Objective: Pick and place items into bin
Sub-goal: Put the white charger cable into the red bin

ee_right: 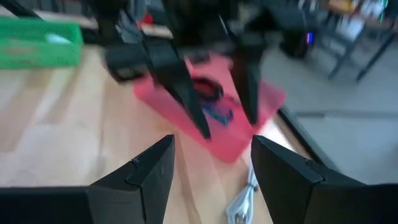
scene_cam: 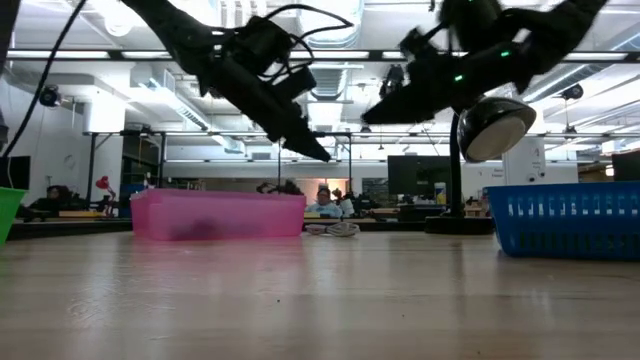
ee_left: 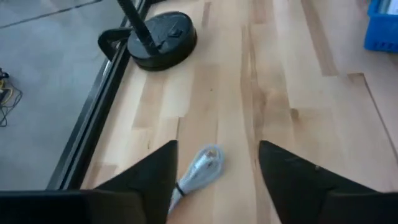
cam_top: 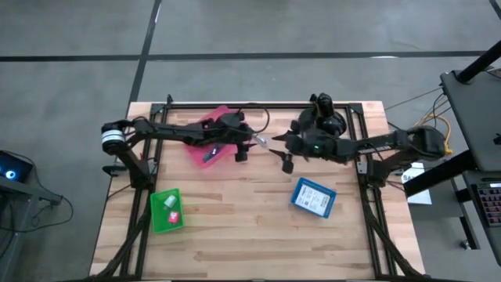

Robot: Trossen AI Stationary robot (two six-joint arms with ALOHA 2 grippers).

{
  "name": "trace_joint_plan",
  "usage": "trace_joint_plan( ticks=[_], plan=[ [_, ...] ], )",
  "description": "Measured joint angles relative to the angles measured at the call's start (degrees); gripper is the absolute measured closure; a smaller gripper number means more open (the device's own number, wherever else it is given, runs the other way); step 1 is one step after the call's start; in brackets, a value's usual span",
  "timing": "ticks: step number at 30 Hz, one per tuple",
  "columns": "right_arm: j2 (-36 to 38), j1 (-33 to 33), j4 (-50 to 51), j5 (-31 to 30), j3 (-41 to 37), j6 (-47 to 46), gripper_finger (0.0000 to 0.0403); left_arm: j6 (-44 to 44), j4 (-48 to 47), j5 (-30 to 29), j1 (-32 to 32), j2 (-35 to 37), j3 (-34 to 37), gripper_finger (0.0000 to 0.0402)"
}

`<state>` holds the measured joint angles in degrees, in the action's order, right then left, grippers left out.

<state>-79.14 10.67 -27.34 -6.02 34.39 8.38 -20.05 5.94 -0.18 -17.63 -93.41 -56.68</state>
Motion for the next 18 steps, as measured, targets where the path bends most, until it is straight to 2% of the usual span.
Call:
trace_joint_plan(
  ticks=[2,5,13,18],
  plan=[
    [2.89,-1.0,-3.95,0.02,-3.15,1.09,0.0204,-0.09,-1.28,0.04,0.02,-1.94,-2.42,0.0174],
    [6.71,-1.85,-7.78,0.04,-7.5,2.28,0.0204,-0.31,-8.82,0.74,0.02,-5.23,-8.1,0.0158],
    [12.29,-1.92,-9.19,0.03,-11.89,3.79,0.0204,-2.33,-25.22,1.11,-0.05,-16.59,-24.06,0.0156],
    [12.75,-1.9,-9.12,-0.01,-12.39,3.85,0.0204,-6.2,-32.89,-3.25,-0.29,-21.48,-30.01,0.0156]
  ],
)
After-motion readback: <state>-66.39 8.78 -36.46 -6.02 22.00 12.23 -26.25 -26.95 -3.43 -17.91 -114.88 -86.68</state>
